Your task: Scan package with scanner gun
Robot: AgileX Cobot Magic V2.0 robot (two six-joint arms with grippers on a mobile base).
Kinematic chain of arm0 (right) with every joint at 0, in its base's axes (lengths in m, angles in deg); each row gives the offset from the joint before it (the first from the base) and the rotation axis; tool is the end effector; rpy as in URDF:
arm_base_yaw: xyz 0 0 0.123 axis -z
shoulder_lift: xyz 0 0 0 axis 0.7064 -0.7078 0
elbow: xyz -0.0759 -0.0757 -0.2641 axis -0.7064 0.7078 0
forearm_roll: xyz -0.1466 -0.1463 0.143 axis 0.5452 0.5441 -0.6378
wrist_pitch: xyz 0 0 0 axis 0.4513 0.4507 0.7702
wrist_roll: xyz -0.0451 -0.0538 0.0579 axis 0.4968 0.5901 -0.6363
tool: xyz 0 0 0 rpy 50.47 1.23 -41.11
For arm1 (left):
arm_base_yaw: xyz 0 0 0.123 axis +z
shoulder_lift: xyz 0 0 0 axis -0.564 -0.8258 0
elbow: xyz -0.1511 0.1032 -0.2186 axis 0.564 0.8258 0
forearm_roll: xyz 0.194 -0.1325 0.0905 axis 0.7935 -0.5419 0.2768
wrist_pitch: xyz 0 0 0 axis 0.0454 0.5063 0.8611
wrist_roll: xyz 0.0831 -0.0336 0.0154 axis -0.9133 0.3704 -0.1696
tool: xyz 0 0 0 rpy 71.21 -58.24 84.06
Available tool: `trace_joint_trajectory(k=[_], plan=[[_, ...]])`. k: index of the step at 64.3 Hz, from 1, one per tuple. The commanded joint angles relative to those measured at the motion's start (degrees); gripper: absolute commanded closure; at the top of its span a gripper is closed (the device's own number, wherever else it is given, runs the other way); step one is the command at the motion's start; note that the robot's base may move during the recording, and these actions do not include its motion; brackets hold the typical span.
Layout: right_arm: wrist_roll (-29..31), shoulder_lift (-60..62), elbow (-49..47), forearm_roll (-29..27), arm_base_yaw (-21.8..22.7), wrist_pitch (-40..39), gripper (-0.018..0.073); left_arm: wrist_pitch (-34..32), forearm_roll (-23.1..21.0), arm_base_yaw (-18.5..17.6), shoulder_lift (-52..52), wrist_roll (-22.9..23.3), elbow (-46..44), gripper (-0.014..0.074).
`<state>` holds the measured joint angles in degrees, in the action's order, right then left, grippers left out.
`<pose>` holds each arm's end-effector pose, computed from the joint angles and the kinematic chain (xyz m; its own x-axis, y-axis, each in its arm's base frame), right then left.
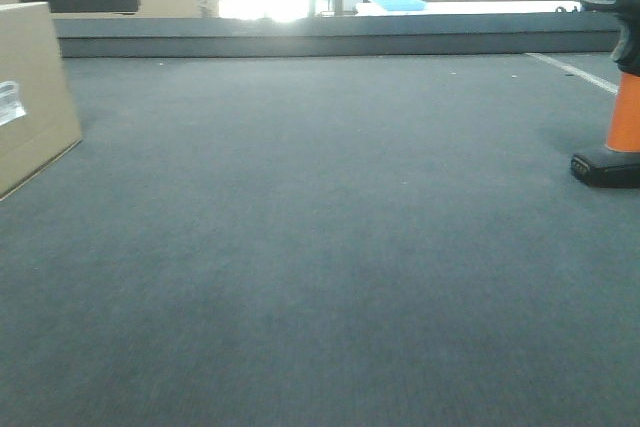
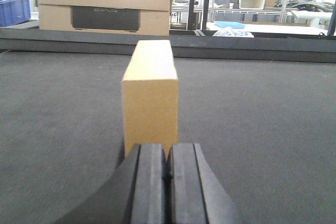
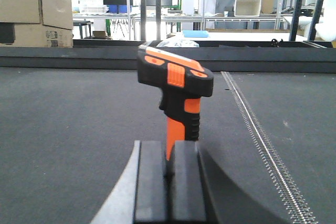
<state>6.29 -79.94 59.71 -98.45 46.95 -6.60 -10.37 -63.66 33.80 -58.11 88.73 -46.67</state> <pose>0.0624 -0.0028 0.2129 0.0630 0.0627 -0.9960 0.0381 0.9971 0.0652 0.0569 -0.0005 0.2073 0.0262 -0.0004 -0.9997 0.0093 1.0000 -0.0002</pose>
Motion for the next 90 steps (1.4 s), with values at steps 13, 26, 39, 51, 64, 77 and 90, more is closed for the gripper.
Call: trace_joint_trajectory(k=[13,26,39,51,64,77,90], plan=[[0.28,0.29,-0.03,0.07,0.18,-1.47,0.0713,-1.09,0.00,0.17,0.24,0.68,-0.12,0.0707],[0.28,0.29,-0.03,0.07,0.18,-1.47,0.0713,-1.09,0.00,0.17,0.24,0.68,-0.12,0.0707],[0.28,0.29,-0.03,0.07,0.18,-1.47,0.0713,-1.09,0.00,0.17,0.24,0.68,-0.12,0.0707],[0.28,0.29,-0.03,0.07,0.18,-1.47,0.0713,-1.09,0.00,0.17,0.24,0.68,-0.12,0.0707],[0.28,0.29,-0.03,0.07,0.18,-1.47,0.0713,-1.09,0.00,0.17,0.24,0.68,-0.12,0.0707],[0.28,0.29,-0.03,0.07,0.18,-1.47,0.0713,-1.09,0.00,0.17,0.24,0.68,-0.12,0.0707],[0.28,0.29,-0.03,0.07,0.18,-1.47,0.0713,-1.71,0.00,0.17,0.24,0.68,-0.12,0.0707]])
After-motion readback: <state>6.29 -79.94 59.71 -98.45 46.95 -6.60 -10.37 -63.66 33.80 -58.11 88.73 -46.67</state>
